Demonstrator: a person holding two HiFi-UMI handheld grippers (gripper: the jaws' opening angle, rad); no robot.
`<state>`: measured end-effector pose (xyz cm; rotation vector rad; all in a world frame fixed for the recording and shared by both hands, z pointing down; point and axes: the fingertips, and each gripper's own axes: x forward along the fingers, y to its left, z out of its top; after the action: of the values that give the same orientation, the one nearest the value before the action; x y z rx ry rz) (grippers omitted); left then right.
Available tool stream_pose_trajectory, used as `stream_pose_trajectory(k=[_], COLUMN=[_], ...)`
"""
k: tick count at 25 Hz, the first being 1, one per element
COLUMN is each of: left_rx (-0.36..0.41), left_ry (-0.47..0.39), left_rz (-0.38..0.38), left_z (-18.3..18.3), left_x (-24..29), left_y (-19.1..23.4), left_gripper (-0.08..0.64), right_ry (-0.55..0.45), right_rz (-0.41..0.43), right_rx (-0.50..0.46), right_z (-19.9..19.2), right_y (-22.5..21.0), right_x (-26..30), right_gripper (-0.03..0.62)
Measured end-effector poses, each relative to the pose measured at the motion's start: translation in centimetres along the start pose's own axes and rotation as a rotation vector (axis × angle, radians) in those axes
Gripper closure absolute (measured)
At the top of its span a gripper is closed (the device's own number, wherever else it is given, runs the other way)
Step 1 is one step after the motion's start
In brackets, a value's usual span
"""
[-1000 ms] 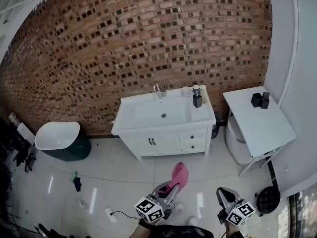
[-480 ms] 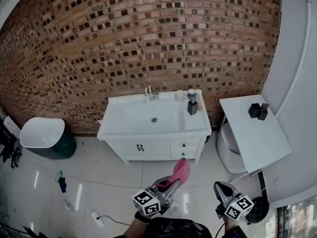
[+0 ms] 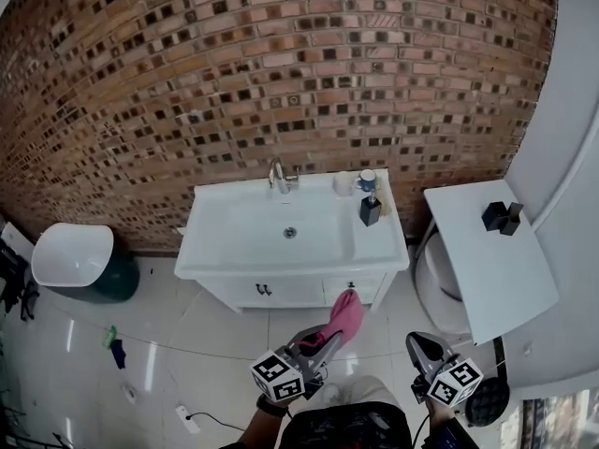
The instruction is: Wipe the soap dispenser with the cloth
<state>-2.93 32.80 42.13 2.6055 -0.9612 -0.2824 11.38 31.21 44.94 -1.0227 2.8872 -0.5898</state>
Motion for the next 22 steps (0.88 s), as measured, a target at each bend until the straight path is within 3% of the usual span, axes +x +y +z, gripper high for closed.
stream_pose_trajectory(k=[6, 8, 12, 14, 19, 22], left_rx=[0.016, 0.029, 0.147, 0.179, 0.092, 0.105], left_ry=[0.09, 0.118, 0.193, 0.173, 0.087, 0.093], left_rz=[-0.014, 0.019, 0.077, 0.084, 0.131, 0.169], left_z=[-0.3, 0.4, 1.6, 3.2, 5.8, 5.8], left_x=[6.3, 9.4, 16.4, 18.4, 20.9, 21.3], left_y=[6.6, 10.0, 13.7, 14.8, 18.8, 20.9], left_gripper=[0.512, 0.512, 0.511, 0.511, 0.511, 0.511], right_ry=[0.059, 0.054, 0.085, 0.093, 0.13, 0.169], right_rz=[0.021, 0.043, 0.098, 0.131, 0.16, 0.158], right_rx=[0.051, 0.057, 0.089, 0.095, 0.076, 0.099], right_z=[0.4, 1.8, 4.3, 4.9, 5.5, 4.3], right_y=[-9.3, -12.6, -18.3, -19.8, -22.4, -23.8], right_x=[7.6, 10.7, 15.4, 17.7, 21.7, 23.3], right_gripper=[0.592, 0.592, 0.592, 0.592, 0.592, 0.592])
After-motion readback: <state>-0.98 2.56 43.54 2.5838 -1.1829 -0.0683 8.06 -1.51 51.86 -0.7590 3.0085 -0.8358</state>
